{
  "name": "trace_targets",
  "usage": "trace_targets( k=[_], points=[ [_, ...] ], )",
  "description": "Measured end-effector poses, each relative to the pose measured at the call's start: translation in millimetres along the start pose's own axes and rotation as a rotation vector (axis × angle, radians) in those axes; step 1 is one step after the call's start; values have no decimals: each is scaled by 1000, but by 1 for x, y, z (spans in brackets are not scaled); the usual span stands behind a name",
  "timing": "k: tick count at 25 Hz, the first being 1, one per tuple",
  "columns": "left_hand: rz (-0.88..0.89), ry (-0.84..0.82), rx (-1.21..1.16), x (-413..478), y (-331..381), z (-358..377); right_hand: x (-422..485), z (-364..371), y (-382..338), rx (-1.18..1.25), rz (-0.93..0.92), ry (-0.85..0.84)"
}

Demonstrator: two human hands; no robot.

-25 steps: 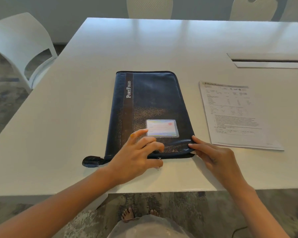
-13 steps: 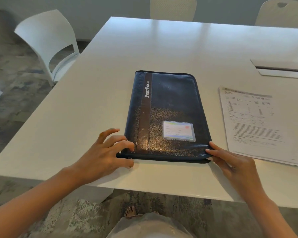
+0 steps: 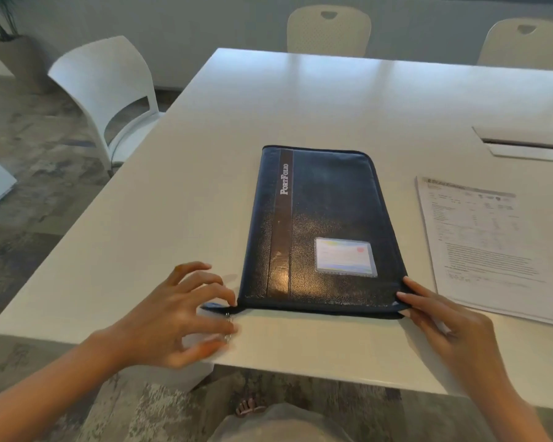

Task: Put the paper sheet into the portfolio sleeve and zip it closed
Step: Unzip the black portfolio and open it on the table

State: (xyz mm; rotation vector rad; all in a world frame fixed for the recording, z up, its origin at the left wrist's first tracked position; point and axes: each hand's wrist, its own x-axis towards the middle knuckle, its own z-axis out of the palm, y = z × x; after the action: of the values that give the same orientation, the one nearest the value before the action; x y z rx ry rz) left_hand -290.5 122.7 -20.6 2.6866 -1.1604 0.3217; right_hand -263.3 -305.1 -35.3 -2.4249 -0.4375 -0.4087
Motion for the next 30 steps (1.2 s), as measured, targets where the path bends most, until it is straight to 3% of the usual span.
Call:
trace_targets(
  k=[6,15,17,20,25,30],
  points=[
    [-107,165,-75,42,16,0,4,-7,-21,-19,-27,132],
    [-197,365,-159,125,74,-11,56,-23,-100,154,-258,389],
    [-233,429,-262,140,80,-22,72,-21,-123,216,-333,384],
    [-285,660,-404,153,83,-40,95,-9,-158,345,-404,351],
    [-371,970,-429,135,68,-64,116,28,-192,432,-481,214],
    [-556,1155,-280,100,44,-74,113,74,-151,179,-191,-20]
  ],
)
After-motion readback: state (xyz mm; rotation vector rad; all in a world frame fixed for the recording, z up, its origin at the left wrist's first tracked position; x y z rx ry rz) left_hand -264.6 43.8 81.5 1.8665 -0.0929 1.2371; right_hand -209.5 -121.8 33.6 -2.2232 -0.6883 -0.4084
